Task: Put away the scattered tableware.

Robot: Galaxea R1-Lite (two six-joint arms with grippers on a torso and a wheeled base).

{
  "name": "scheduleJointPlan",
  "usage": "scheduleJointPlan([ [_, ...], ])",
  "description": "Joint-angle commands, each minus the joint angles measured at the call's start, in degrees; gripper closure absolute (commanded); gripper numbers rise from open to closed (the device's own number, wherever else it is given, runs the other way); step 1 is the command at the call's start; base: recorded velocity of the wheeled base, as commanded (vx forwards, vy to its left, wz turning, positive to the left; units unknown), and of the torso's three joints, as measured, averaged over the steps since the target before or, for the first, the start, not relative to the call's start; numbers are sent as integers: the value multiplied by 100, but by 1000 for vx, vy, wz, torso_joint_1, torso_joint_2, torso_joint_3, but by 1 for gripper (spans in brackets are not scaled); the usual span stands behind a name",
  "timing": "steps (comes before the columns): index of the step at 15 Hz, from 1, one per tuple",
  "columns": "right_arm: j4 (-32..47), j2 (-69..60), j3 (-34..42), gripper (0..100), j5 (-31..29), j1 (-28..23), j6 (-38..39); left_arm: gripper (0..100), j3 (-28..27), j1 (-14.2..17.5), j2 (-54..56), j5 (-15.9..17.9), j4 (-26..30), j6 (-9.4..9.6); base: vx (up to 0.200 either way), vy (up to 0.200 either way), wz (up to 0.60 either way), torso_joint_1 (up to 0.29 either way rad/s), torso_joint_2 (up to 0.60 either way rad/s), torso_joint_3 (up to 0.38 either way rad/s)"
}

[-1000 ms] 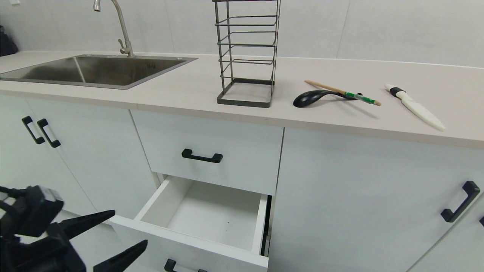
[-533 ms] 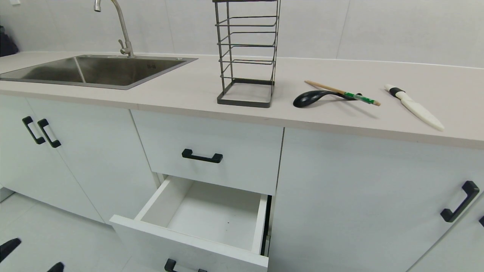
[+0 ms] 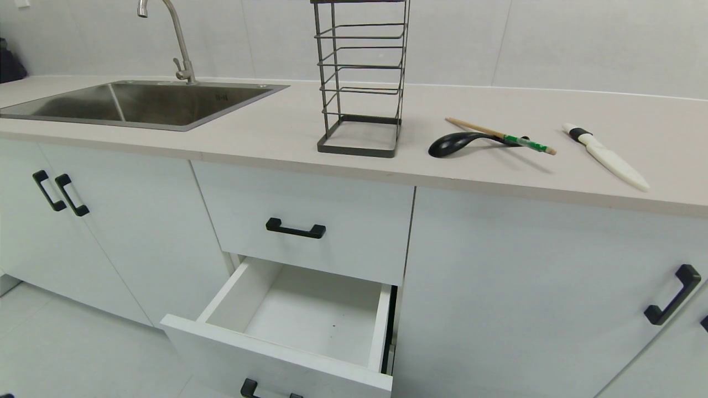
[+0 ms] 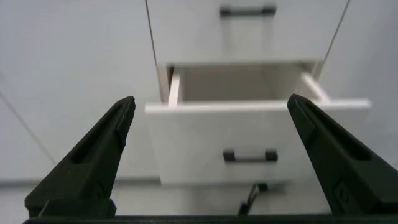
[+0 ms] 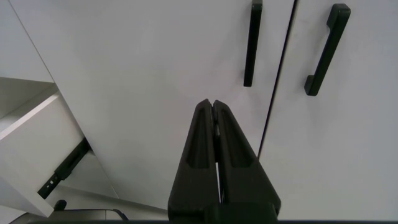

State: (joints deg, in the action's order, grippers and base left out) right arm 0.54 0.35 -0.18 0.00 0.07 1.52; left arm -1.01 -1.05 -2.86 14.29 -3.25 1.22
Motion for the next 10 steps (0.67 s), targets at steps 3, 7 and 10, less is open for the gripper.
scheduleJointPlan([
  [3, -1, 9, 1, 100, 0, 1, 6, 0, 13, 105, 286, -1288, 158, -25, 0, 0, 0, 0, 0, 0],
  [7, -1, 0, 1, 100, 0, 1, -3, 0, 101, 105, 286, -1446, -96, 370, 0, 0, 0, 0, 0, 0],
  [10, -1, 9, 1, 100, 0, 1, -3, 0, 101, 105, 286, -972, 405, -78, 0, 0, 0, 0, 0, 0],
])
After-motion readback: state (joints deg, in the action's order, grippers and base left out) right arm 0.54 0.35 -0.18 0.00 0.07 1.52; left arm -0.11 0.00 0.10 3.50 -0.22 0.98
